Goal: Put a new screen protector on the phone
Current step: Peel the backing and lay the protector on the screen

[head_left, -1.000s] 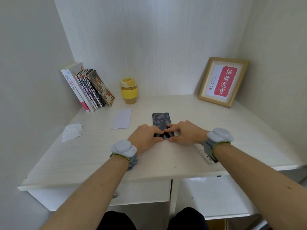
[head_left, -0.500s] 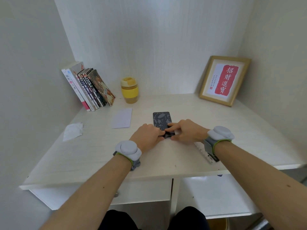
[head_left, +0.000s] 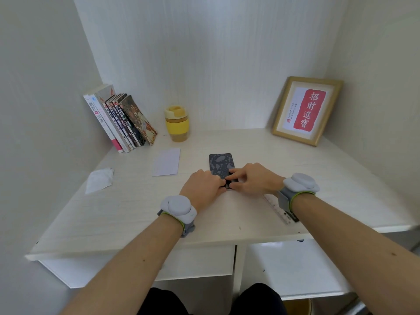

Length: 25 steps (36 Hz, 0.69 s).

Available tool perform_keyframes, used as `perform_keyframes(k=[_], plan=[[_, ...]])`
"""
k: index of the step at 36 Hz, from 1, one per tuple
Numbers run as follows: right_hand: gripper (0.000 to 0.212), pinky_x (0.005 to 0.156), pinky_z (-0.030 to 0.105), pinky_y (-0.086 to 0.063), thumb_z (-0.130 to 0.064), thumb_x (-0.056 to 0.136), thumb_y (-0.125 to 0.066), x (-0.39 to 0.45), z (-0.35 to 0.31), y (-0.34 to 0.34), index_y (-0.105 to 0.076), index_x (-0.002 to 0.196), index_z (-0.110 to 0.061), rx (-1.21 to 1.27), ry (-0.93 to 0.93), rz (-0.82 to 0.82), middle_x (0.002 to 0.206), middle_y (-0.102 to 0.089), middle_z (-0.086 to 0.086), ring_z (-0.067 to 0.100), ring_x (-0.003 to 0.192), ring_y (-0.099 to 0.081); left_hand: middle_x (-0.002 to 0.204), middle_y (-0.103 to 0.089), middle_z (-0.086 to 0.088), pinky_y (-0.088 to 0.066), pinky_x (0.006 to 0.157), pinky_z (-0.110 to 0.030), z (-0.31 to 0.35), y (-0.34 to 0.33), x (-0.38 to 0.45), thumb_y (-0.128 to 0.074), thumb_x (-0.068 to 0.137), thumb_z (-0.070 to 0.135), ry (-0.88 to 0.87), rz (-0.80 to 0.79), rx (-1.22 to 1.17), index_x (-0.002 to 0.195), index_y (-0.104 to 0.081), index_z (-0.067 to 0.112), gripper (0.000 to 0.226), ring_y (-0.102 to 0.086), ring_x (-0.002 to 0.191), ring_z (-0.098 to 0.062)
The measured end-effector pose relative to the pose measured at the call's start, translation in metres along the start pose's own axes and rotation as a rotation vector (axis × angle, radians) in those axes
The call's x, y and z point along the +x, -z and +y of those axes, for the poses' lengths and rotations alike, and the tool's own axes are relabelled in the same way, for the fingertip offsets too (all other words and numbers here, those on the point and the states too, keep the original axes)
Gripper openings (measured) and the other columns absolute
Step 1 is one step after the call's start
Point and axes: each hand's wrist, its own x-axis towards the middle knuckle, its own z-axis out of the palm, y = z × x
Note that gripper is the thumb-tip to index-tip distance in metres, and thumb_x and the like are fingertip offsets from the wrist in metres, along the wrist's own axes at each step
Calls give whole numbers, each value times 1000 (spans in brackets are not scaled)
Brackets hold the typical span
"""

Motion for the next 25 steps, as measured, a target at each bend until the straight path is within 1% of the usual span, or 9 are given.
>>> perform_keyframes(k=[5,8,11,13,15,18,20,22,25], plan=[[37,111,22,-28,-38,93,-58,1,0,0,-62,129,-34,-7,-14,3,149,-43,-8,13,134,-44,99,-66,-2,-35,65,-31,2,0,0,-32,102,36,-9,11,33,117,-60,23,35,-59,89,-27],[37,112,24,-29,-36,93,-59,1,-1,0,-62,129,-34,-2,-18,6,149,-43,-8,15,134,-44,96,-68,0,-39,65,-31,-3,-3,-3,-33,100,41,-10,41,18,114,-61,27,35,-60,85,-26],[37,108,26,-35,-34,92,-59,0,-2,2,-61,129,-34,-13,-20,8,146,-48,-7,18,128,-48,95,-71,5,-43,70,-31,-9,-5,-1,-38,97,50,-46,112,-68,110,-67,32,37,-61,86,-22],[35,102,26,-40,-32,91,-60,0,-3,3,-63,126,-35,-10,-19,12,140,-55,-5,19,120,-53,97,-71,9,-44,75,-34,-13,-6,0,-41,96,52,-63,148,-172,107,-70,35,36,-57,93,-20],[33,96,26,-44,-31,90,-60,2,-3,5,-65,122,-36,-1,-28,24,133,-59,-4,18,110,-57,103,-70,9,-44,82,-37,-15,-8,4,-44,96,49,-35,168,-287,107,-70,34,32,-52,102,-20],[33,90,21,-41,-28,90,-60,4,-3,5,-66,123,-31,51,-45,79,129,-61,-4,14,102,-57,121,-60,2,-41,93,-38,-17,-12,10,-49,95,45,81,190,-406,120,-63,29,32,-47,118,-22],[35,92,19,-36,-26,92,-59,7,-2,5,-63,127,-25,85,-46,142,134,-58,-3,13,111,-54,136,-49,-1,-36,102,-37,-15,-13,13,-50,94,46,154,133,-465,133,-50,25,45,-40,128,-22],[38,101,23,-33,-26,94,-58,13,-1,3,-58,131,-20,84,-65,195,139,-54,0,16,125,-48,147,-39,-1,-31,109,-37,-16,-14,17,-50,92,51,203,47,-511,143,-37,21,60,-34,136,-21],[46,109,31,-32,-31,95,-57,19,0,2,-49,138,-17,69,-113,209,143,-47,5,22,132,-43,152,-33,0,-29,112,-36,-19,-18,22,-49,89,59,218,-35,-501,147,-29,18,74,-30,139,-19]])
